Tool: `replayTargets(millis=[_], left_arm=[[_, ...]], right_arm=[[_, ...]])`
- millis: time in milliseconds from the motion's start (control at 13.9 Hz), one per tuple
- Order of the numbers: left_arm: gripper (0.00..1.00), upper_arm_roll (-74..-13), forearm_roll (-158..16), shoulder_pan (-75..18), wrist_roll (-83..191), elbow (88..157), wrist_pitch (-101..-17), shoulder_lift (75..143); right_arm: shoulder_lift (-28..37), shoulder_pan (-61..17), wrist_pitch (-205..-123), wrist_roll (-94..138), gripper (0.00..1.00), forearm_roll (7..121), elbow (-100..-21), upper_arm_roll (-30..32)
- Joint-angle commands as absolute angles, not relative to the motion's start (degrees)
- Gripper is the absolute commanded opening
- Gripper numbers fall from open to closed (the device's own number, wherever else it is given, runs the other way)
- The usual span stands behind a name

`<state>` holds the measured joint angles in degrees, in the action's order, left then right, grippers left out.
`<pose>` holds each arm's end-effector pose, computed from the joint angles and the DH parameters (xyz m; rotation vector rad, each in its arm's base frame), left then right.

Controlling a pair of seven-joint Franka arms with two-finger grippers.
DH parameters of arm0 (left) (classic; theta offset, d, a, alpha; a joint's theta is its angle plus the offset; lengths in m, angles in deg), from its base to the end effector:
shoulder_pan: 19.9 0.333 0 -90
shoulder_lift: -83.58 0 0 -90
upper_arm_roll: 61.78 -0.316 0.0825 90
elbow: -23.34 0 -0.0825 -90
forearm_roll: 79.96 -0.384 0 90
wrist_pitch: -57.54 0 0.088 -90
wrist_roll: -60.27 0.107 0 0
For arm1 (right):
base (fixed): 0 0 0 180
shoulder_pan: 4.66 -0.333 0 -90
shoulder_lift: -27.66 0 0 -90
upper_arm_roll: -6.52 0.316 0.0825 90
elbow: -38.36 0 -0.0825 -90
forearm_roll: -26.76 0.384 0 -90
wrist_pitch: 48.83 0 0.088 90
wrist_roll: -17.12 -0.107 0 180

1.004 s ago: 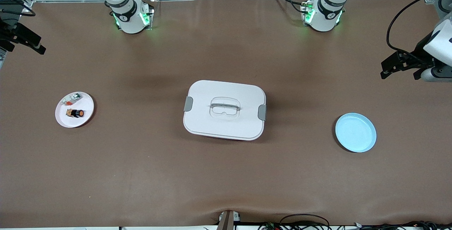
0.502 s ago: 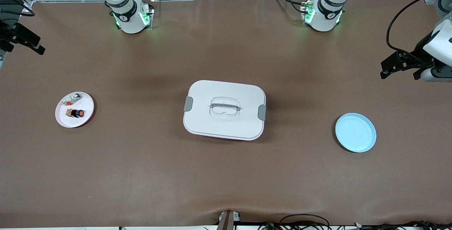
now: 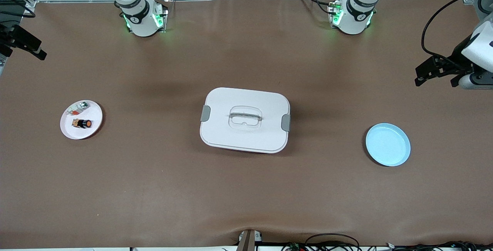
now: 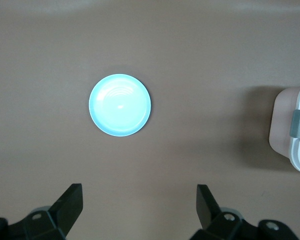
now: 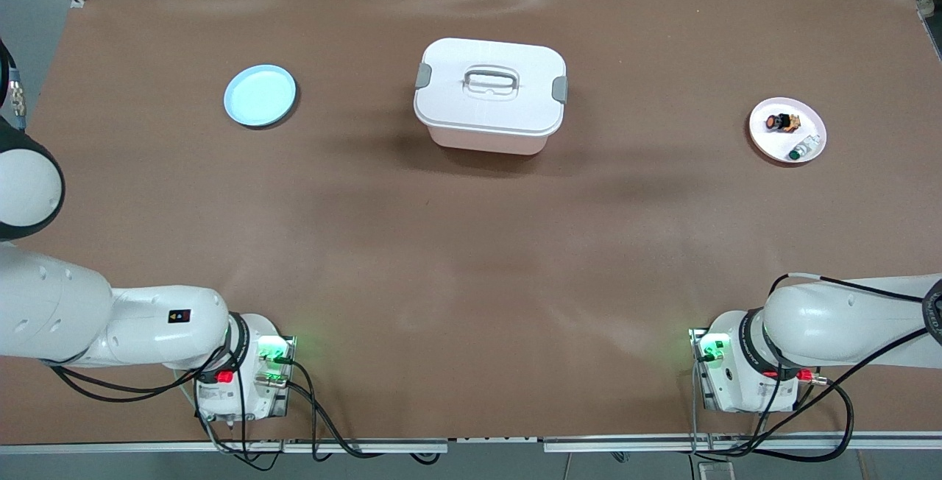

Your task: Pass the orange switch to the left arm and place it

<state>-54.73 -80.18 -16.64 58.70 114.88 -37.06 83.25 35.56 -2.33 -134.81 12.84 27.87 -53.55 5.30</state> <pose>0.5593 -0.0369 0.6222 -3.1378 0.0611 -0.0930 0.5023 -0.0299 0.6756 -3.1116 0.2101 -0.0534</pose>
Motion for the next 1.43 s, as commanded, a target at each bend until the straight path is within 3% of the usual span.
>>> replayTargets(millis=[0,359,789,1147,1363], left_arm=[[1.00,-54.5,-79.9,-16.4,58.6,114.5,-36.3,82.7],[1.00,-54.5,-79.8,-16.1,58.7,114.5,-36.3,82.7],[1.00,-54.5,-79.9,-16.3,58.7,113.6,-36.4,83.1],[1.00,-54.5,-79.9,-16.4,58.6,113.0,-36.3,83.6],[1.00,-54.5,-79.9,-16.2,58.7,113.0,-36.3,83.6]], right_arm=[[34.0,-0.7,-134.8,13.3,1.00,28.0,-52.6,5.8],[30.8,1.3,-135.7,13.3,1.00,28.2,-52.9,5.8],[25.3,5.6,-144.4,15.4,1.00,27.9,-56.9,5.8],[20.4,8.3,-157.5,20.0,1.00,27.9,-64.8,5.8],[15.6,10.8,-160.2,21.9,1.00,27.9,-65.3,5.8]])
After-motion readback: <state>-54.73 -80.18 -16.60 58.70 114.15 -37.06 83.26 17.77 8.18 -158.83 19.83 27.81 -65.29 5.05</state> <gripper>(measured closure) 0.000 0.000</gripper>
